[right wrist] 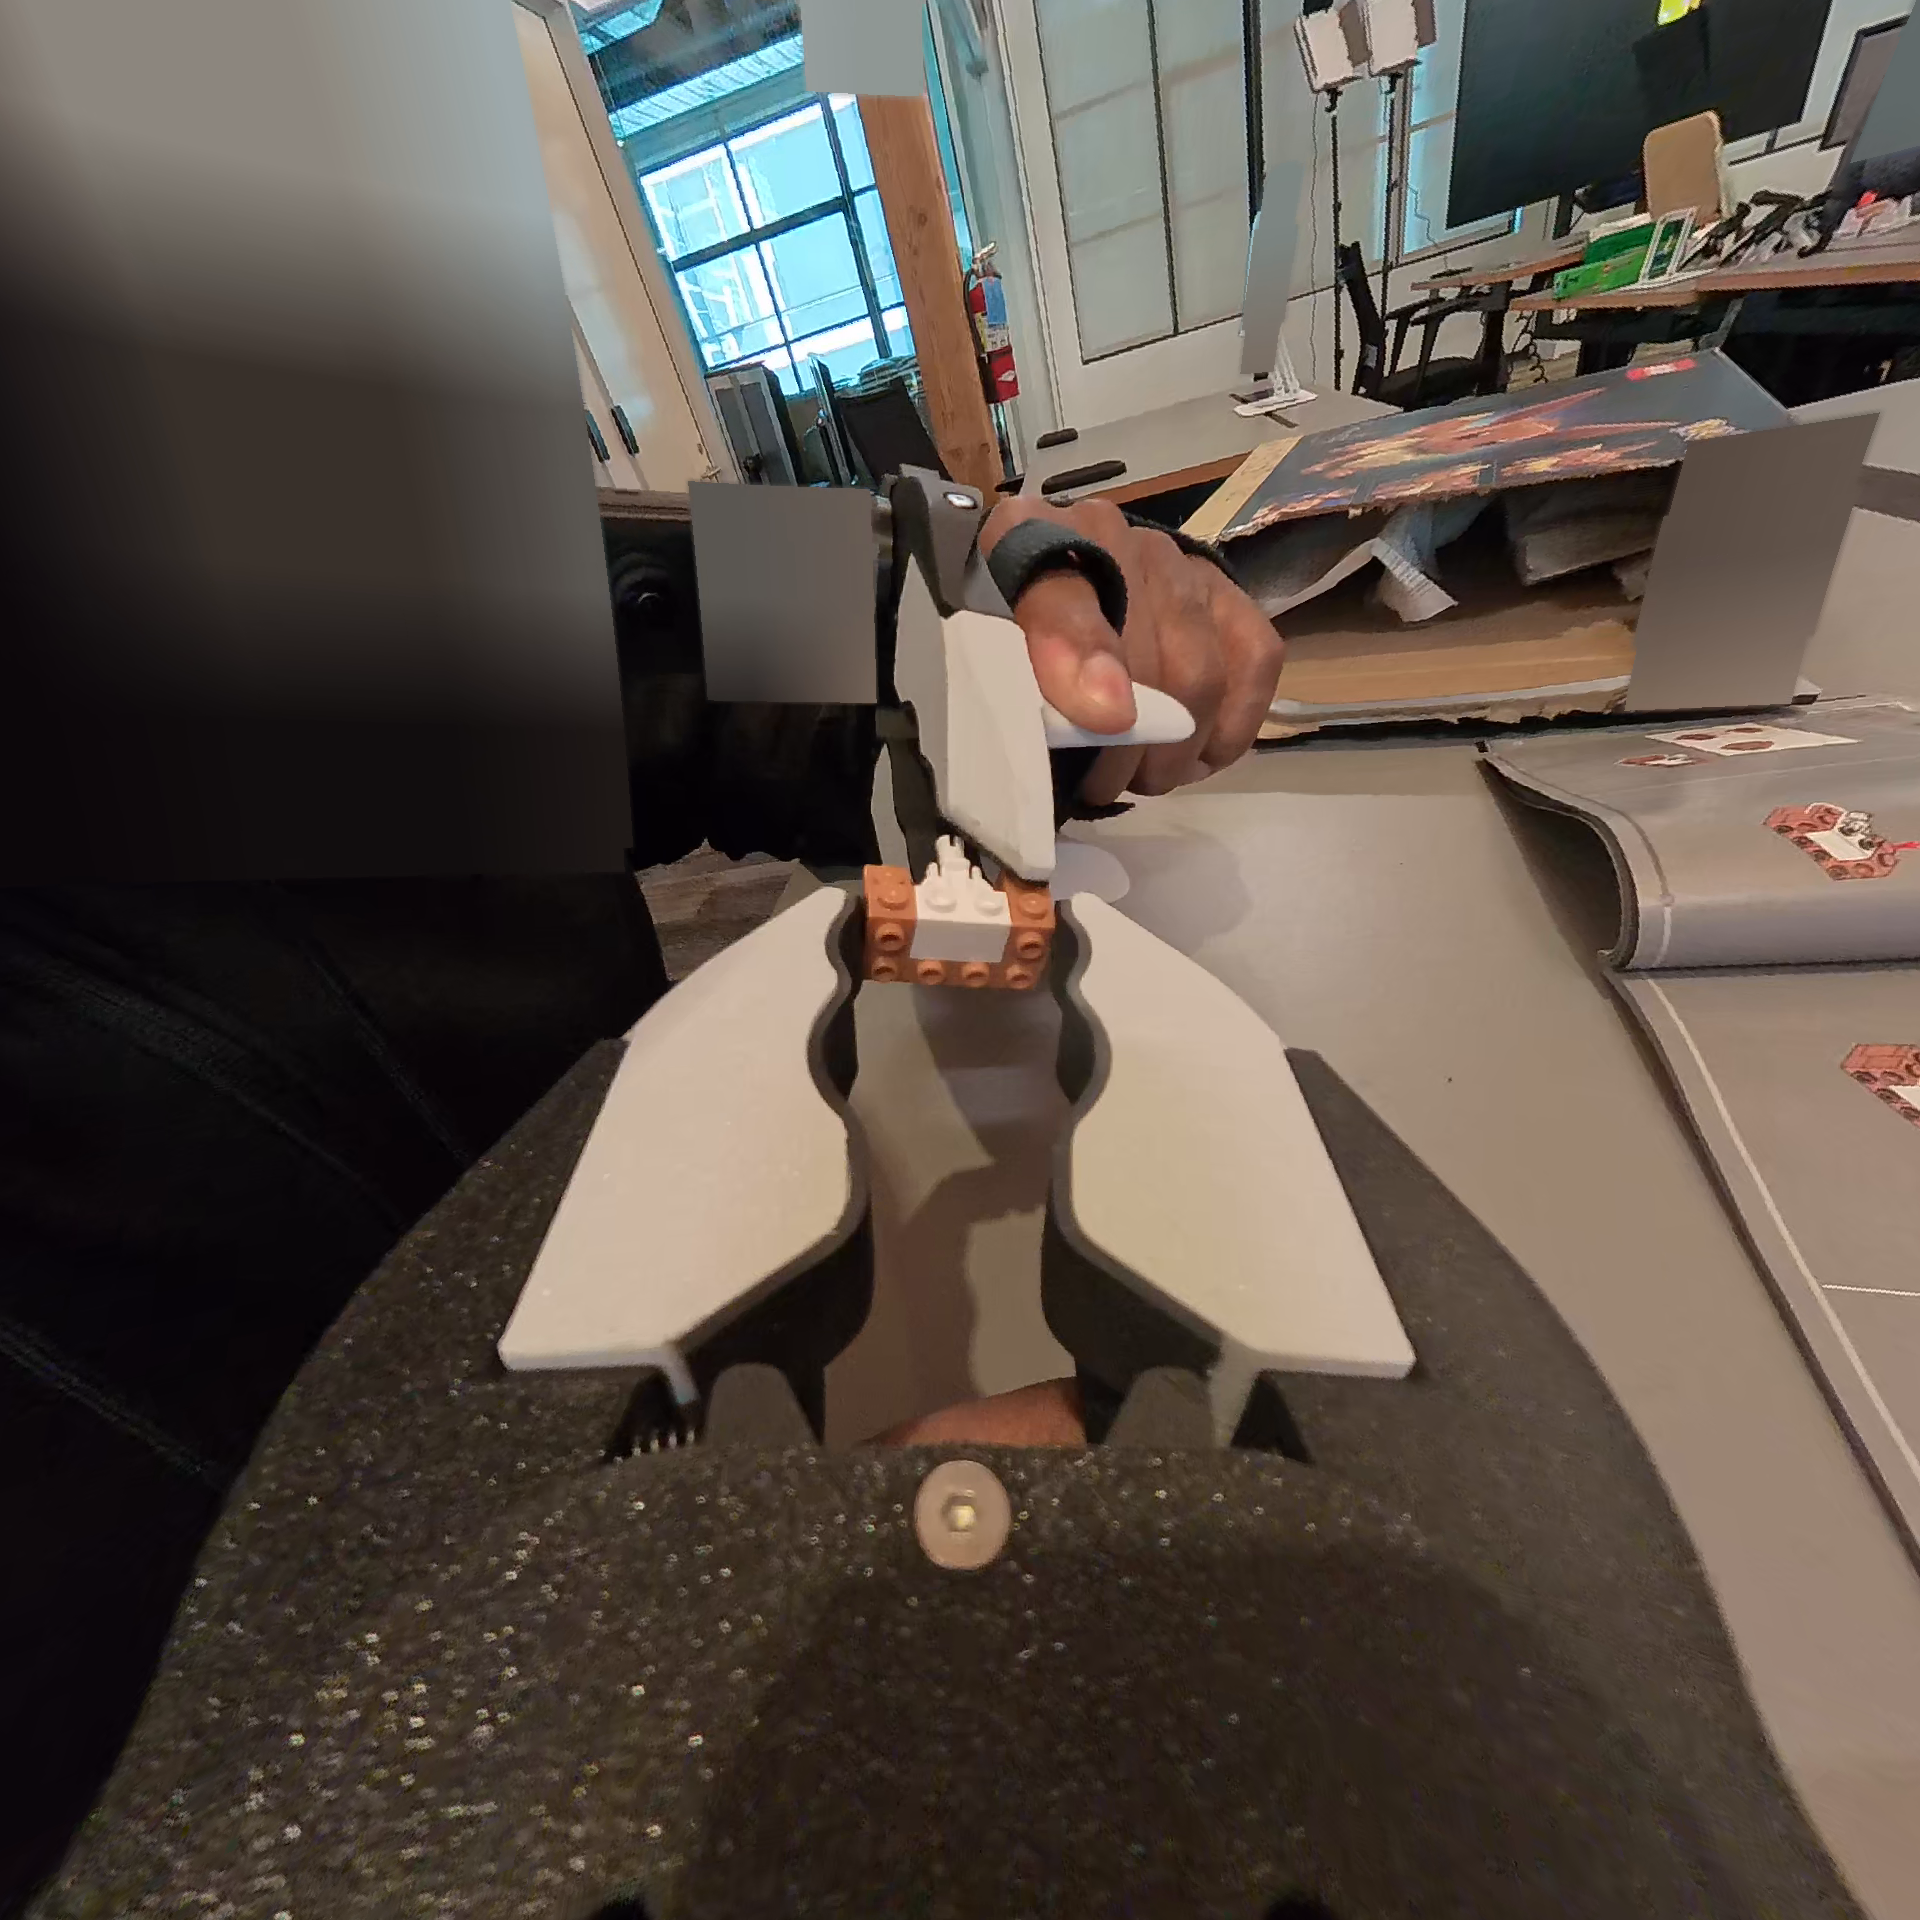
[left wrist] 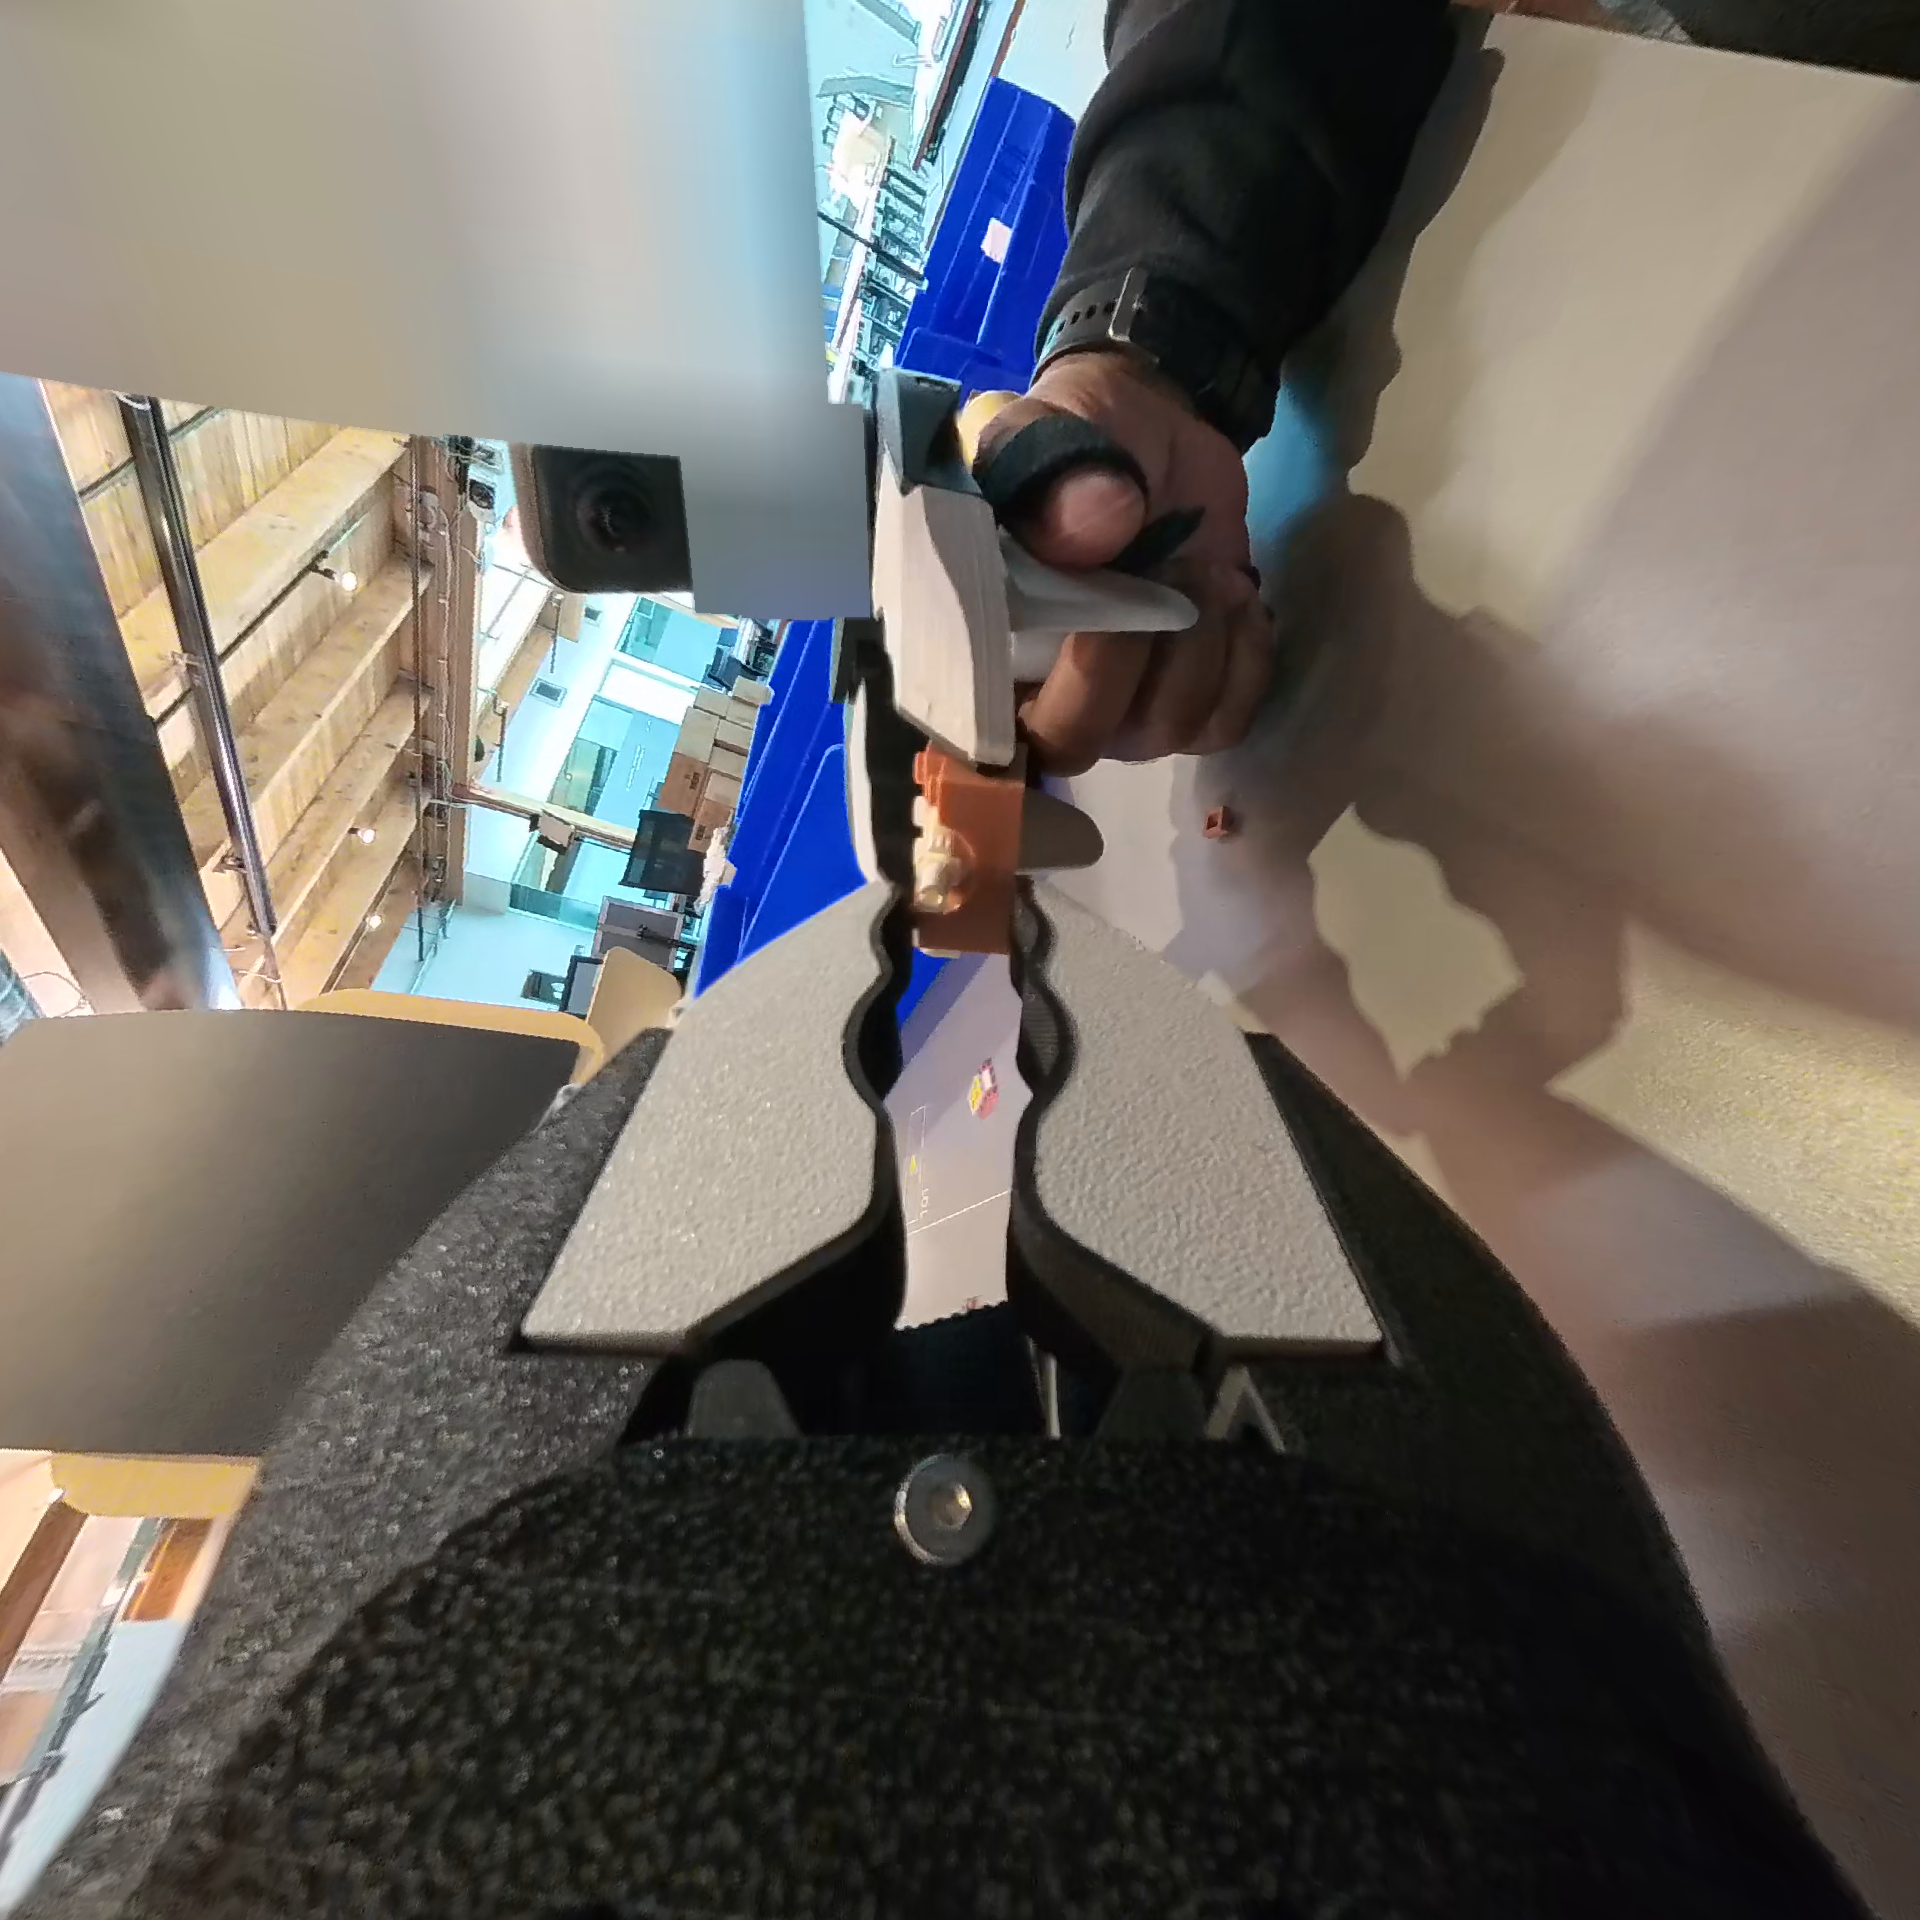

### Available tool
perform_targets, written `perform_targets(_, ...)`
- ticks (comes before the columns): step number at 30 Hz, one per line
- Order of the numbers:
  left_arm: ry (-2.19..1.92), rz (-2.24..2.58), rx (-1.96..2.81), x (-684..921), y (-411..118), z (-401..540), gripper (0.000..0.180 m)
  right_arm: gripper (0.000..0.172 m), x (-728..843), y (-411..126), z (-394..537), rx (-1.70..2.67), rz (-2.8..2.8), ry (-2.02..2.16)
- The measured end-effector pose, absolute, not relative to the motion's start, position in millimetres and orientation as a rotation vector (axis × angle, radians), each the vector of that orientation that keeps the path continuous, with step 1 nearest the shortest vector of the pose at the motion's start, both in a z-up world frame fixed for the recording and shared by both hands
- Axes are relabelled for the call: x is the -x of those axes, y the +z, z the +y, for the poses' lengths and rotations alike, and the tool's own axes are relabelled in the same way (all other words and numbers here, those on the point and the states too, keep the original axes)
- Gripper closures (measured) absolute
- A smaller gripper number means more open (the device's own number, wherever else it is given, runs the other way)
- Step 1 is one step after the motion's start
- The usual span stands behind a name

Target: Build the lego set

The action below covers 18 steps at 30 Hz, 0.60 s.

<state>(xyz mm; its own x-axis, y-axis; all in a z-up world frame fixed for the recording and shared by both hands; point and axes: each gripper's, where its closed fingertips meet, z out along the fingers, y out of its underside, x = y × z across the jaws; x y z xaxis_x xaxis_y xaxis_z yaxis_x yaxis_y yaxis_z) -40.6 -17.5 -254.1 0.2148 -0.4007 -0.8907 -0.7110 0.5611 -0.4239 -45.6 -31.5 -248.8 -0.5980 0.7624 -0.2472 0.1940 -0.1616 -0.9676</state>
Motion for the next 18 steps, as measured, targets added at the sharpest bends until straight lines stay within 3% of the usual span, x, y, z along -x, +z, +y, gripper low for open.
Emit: perform_targets(18, 0.158, 1.255, 1.117, 51.8, -260.1, -8.1, 0.149, 0.138, 50.6, -250.8, -16.9, 1.128, -1.638, 1.757)
